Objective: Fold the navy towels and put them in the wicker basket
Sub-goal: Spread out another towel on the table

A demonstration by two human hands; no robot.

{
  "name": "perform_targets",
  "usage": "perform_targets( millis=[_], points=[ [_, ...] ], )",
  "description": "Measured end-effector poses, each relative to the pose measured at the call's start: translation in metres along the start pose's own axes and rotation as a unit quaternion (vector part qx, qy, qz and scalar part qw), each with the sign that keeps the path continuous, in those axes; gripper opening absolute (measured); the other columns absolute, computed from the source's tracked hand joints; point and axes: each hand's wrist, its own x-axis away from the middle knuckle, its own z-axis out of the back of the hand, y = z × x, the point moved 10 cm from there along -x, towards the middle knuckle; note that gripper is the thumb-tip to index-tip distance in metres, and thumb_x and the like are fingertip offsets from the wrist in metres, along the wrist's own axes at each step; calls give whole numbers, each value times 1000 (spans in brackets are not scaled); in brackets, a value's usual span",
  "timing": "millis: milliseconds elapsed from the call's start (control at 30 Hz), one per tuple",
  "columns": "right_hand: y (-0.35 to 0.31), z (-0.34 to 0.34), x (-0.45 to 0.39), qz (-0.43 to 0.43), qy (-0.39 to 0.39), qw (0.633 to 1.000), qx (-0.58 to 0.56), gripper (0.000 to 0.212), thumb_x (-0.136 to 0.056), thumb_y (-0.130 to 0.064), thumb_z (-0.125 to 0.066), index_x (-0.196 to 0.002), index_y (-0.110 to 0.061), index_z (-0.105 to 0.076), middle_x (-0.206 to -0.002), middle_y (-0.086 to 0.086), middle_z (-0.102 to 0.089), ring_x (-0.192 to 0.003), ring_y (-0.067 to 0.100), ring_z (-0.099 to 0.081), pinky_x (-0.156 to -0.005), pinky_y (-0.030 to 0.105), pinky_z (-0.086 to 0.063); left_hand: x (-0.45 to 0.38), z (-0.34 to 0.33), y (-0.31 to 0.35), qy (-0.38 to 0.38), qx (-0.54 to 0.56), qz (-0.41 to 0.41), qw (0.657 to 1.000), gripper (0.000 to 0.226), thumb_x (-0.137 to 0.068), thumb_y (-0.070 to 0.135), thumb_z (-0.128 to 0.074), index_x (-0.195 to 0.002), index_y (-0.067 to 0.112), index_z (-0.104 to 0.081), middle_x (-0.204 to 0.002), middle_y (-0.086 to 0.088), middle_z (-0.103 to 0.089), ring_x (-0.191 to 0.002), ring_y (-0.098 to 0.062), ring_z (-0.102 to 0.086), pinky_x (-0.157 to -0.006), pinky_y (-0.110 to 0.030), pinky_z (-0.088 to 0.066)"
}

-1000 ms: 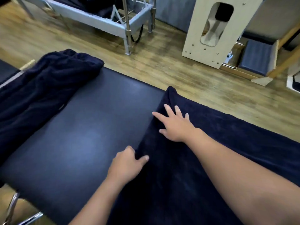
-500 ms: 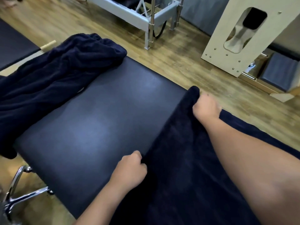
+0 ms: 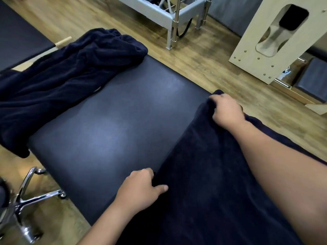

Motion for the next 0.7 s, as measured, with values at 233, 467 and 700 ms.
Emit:
perform_targets(
  millis=[233, 467, 700],
  points=[
    [-33, -24, 39, 15, -26, 996, 89, 43, -92, -6, -50, -133, -18, -51, -135, 9, -42, -107, 35, -50, -73, 41, -45, 21, -12, -9, -44, 75, -3, 996, 26, -87, 37, -74, -87, 21, -54, -85, 4, -64, -75, -12, -61, -64, -29, -49],
    [-68, -47, 123, 98, -110, 988, -55, 71, -92, -38, -65, -153, -30, -30, -162, 4, -21, -147, 28, -27, -114, 64, -29, 35, -1, -33, 57, -14, 24, 998, 21, -88, 22, -68, -105, 20, -56, -100, -2, -62, -97, -27, -62, -72, -34, -44],
    [-50, -80, 300, 70, -108, 990, -53, 71, -95, -53, -51, -157, -34, -22, -169, -1, -2, -155, 23, 13, -122, 61, 1, 109, -68, 61, 119, -212, -267, 933, 62, -85, 44, -60, -143, 27, -46, -150, -12, -42, -135, -40, -45, -98, -56, -49]
  ],
)
